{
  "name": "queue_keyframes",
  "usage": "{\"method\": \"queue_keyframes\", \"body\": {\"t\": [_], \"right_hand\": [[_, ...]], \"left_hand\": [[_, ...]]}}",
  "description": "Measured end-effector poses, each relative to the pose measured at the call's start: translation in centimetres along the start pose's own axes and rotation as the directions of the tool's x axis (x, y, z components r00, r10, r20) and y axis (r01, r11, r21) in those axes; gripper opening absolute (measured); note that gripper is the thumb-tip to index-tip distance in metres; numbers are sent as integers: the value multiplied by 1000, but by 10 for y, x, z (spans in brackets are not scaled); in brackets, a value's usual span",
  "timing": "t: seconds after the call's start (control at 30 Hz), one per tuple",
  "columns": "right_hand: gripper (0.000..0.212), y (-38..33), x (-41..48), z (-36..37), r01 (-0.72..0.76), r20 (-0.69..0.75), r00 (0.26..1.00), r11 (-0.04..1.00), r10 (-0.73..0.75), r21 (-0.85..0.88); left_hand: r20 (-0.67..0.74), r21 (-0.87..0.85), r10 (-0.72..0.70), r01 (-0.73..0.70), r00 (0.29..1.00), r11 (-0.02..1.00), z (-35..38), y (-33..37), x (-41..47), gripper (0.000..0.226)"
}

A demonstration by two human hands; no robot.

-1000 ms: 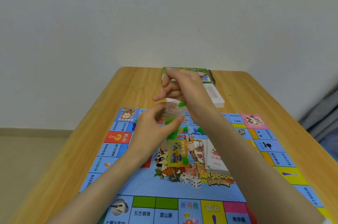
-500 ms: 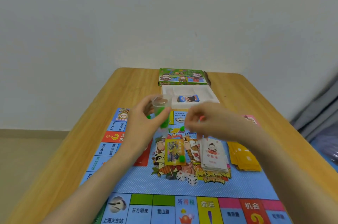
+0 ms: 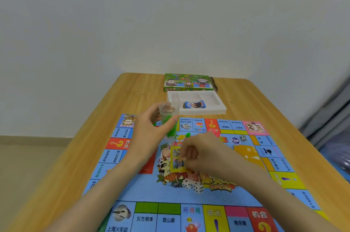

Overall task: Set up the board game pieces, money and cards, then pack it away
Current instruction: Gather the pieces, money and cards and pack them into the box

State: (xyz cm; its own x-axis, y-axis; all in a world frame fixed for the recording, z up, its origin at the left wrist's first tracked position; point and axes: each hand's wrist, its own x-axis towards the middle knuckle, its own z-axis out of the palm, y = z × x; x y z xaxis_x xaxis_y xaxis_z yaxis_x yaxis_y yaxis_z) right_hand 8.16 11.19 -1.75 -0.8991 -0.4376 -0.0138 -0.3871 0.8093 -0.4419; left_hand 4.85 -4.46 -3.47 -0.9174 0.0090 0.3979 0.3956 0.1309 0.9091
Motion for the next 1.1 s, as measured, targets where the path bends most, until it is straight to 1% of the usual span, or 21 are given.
{"method": "queue_keyframes", "body": {"t": [0.07, 0.1, 0.13, 0.2, 0.23, 0.27, 0.3, 0.4, 0.43, 0.47, 0.53, 0.57, 0.6, 0.63, 0.67, 0.7, 0.73, 0.77, 0.87, 1.0, 1.1], "right_hand": [[14, 0, 0, -12, -16, -89, 996, 992, 27, 124], [17, 0, 1, -20, -8, -178, 983, 979, 46, 204], [19, 1, 2, -28, 14, -290, 954, 959, 72, 284], [20, -1, 6, -43, 103, -484, 864, 891, 140, 442], [20, -3, 10, -48, 162, -540, 828, 854, 155, 494], [20, -6, 15, -52, 207, -573, 806, 838, 145, 504], [20, -10, 21, -54, 229, -581, 806, 844, 114, 484], [12, -19, 35, -51, 215, -489, 872, 921, -31, 324], [8, -20, 37, -49, 210, -477, 877, 937, -54, 280], [7, -18, 40, -49, 209, -494, 868, 938, -47, 277], [10, -12, 43, -52, 178, -542, 840, 928, 29, 326], [13, -6, 45, -53, 107, -523, 850, 949, 68, 297], [16, 2, 47, -54, -8, -454, 885, 979, 102, 203], [19, 10, 49, -53, -134, -343, 928, 990, 143, 51], [23, 18, 50, -49, -220, -217, 957, 969, 191, -117], [27, 23, 50, -44, -258, -107, 965, 929, 238, -264], [30, 26, 50, -39, -262, -26, 962, 897, 270, -355], [32, 28, 49, -34, -253, 20, 959, 884, 283, -393], [35, 30, 49, -30, -202, 44, 969, 886, 242, -417], [32, 37, 53, -26, -161, 40, 980, 895, 195, -416], [27, 37, 53, -25, -144, -5, 989, 948, 149, -285]], "left_hand": [[15, 7, 3, -3, 1000, 1000, 0, -1, 1, 29], [23, 6, 2, -2, 1000, 1000, 0, -2, 1, 30], [31, 6, -1, 0, 1000, 1000, 0, -2, 1, 31], [44, 31, -2, 1, 999, 1000, 1, -3, 1, 35], [50, 52, 0, -3, 999, 999, 1, -4, 1, 37], [56, 67, 4, -8, 998, 998, 1, -4, 0, 38], [61, 74, 7, -12, 998, 997, 1, -3, -1, 39], [75, 54, 12, -16, 997, 998, 2, -1, -2, 32], [71, 43, 12, -15, 997, 999, 2, 0, -2, 30], [60, 32, 8, -10, 998, 999, 1, 0, -2, 29], [30, 20, 0, -1, 1000, 1000, 0, 0, 0, 30], [17, 13, -1, 0, 1000, 1000, -1, 0, 1, 29], [5, 6, 0, 0, 1000, 1000, -2, 1, 2, 28], [-3, 1, 1, -1, 1000, 1000, -3, 1, 2, 27], [-8, 0, 2, -2, 1000, 1000, -4, 2, 3, 27], [-10, 1, 2, -2, 1000, 1000, -4, 2, 3, 27], [-11, 2, 3, -3, 1000, 1000, -4, 2, 4, 27], [-13, 2, 3, -3, 1000, 1000, -5, 2, 4, 27], [-22, 13, 2, -2, 1000, 1000, -6, 1, 5, 26], [-29, 16, 1, -1, 1000, 1000, -9, 1, 6, 25], [-40, 18, 16, -16, 999, 1000, -10, 3, 6, 24]]}}
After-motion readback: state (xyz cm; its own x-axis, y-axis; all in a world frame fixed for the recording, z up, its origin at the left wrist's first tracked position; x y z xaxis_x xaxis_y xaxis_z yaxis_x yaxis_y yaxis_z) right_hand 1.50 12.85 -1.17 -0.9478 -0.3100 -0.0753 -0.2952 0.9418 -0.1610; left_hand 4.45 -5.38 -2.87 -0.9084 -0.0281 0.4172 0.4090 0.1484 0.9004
